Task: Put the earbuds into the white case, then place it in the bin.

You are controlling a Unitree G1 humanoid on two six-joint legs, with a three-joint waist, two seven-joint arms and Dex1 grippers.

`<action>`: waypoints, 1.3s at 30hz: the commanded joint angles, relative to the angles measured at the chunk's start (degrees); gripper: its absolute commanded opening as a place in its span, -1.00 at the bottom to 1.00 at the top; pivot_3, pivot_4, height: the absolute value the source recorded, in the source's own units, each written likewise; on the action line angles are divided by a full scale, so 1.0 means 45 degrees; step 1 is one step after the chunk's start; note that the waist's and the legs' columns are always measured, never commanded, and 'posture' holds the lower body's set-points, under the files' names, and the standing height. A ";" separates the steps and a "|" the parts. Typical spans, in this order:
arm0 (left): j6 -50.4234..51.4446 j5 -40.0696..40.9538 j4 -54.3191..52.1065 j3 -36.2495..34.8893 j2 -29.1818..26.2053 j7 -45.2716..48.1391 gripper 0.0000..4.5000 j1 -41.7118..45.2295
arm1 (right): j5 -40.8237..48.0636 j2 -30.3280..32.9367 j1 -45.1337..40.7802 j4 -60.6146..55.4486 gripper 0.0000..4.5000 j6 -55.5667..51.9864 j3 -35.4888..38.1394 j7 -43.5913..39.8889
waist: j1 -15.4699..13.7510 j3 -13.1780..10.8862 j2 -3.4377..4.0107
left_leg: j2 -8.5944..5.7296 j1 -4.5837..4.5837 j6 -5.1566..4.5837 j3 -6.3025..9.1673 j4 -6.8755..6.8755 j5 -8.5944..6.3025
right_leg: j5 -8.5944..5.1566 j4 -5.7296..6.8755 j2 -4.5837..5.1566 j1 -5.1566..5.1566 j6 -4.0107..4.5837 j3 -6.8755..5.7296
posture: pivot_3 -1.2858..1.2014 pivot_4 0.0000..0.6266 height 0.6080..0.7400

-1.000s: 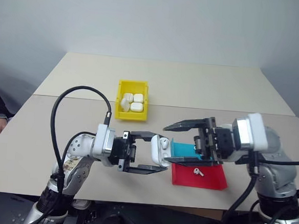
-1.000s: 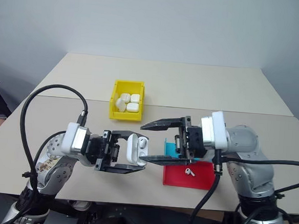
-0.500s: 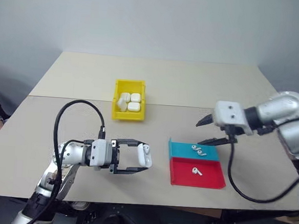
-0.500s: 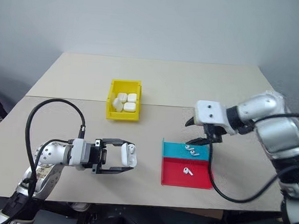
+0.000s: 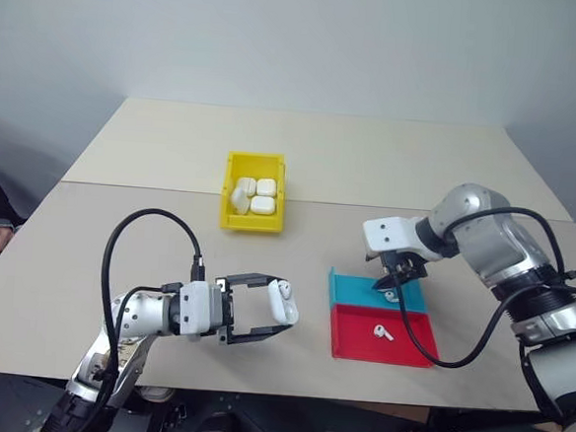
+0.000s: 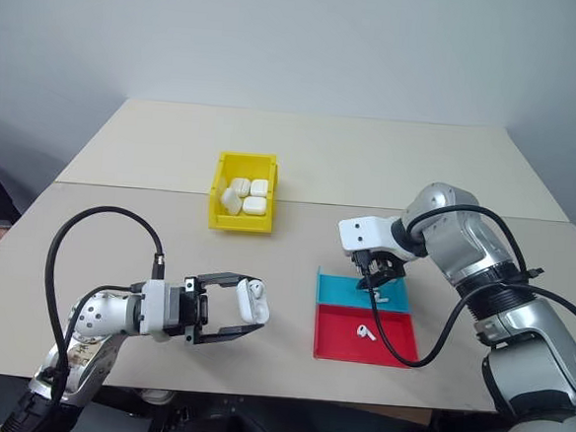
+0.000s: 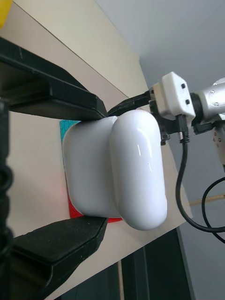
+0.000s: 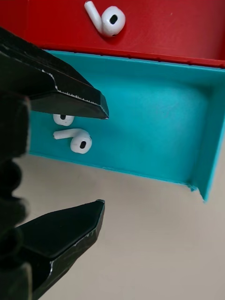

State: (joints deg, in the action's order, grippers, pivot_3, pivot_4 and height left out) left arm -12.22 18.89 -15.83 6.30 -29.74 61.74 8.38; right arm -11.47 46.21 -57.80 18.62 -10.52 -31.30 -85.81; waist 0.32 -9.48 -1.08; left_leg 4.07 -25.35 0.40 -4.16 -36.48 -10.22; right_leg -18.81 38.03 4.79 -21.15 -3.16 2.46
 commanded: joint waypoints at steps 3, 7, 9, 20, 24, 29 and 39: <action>-0.0077 -0.0108 -0.0708 0.0214 0.0052 -0.0417 0.24 -0.0158 | -0.0580 -0.0200 -0.0132 0.0367 0.45 0.0609 0.0107 -0.0043 | 0.0004 0.0000 0.0000 | 0.0000 0.0000 0.0000 -0.0002 0.0000 0.0000 | 0.0000 0.0001 0.0000 -0.0001 0.0000 0.0001 | 0.03 -0.52 1.00; -0.0231 -0.0144 -0.0577 0.0337 0.0062 -0.0449 0.24 -0.0051 | -0.0907 -0.0409 -0.0051 0.0749 0.45 0.0633 0.0074 -0.0064 | 0.0017 0.0000 0.0000 | 0.0000 0.0001 0.0000 -0.0003 0.0000 0.0000 | 0.0000 0.0002 0.0000 0.0000 0.0000 0.0001 | 0.03 -0.52 1.00; -0.0202 -0.0135 -0.0540 0.0363 0.0052 -0.0466 0.24 0.0025 | -0.1051 -0.0486 -0.0038 0.0906 0.45 0.0647 0.0086 -0.0061 | 0.0030 0.0000 0.0001 | 0.0000 0.0001 0.0001 -0.0003 -0.0001 0.0001 | 0.0000 0.0004 0.0000 0.0000 0.0000 0.0001 | 0.03 -0.52 1.00; -0.0084 -0.0066 -0.0566 0.0299 -0.0090 -0.0479 0.24 0.0077 | -0.1480 -0.0658 0.0278 0.1389 0.29 0.0816 0.0189 0.0087 | 0.0046 0.0000 0.0000 | 0.0000 0.0002 0.0003 -0.0003 -0.0004 0.0002 | 0.0000 0.0007 -0.0001 0.0001 0.0000 -0.0001 | 0.03 -0.52 1.00; -0.0086 -0.0018 -0.0555 0.0285 -0.0116 -0.0450 0.24 0.0114 | -0.1477 -0.0666 0.0349 0.1367 0.21 0.0805 0.0274 0.0086 | 0.0064 0.0001 0.0001 | 0.0000 0.0003 0.0003 -0.0003 -0.0006 0.0002 | 0.0000 0.0008 -0.0001 0.0003 0.0000 0.0000 | 0.03 -0.52 1.00; -0.0112 -0.0062 -0.0516 0.0306 -0.0127 -0.0452 0.24 0.0152 | -0.1559 -0.0603 0.0434 0.1349 0.21 0.0938 0.0311 0.0106 | 0.0068 0.0001 0.0001 | 0.0000 0.0006 0.0003 -0.0002 -0.0011 0.0002 | 0.0001 0.0010 -0.0001 0.0008 0.0000 -0.0001 | 0.03 -0.52 1.00; -0.0169 -0.0173 -0.0527 0.0368 -0.0119 -0.0470 0.24 0.0143 | -0.1652 -0.0597 0.0502 0.1265 -0.30 0.1087 0.0360 0.0066 | 0.0071 0.0001 0.0001 | 0.0000 0.0007 0.0004 -0.0001 -0.0018 0.0003 | 0.0001 0.0015 -0.0001 0.0011 0.0000 -0.0002 | 0.03 -0.52 1.00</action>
State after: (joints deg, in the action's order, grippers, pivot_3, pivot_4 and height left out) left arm -12.22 17.96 -16.90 8.00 -30.02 59.98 8.37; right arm -18.91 42.99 -55.71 25.26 -6.31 -30.84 -85.41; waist 0.64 -9.47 -1.08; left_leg 4.06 -25.32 0.42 -4.17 -36.56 -10.21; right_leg -18.81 38.10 4.78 -21.10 -3.16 2.45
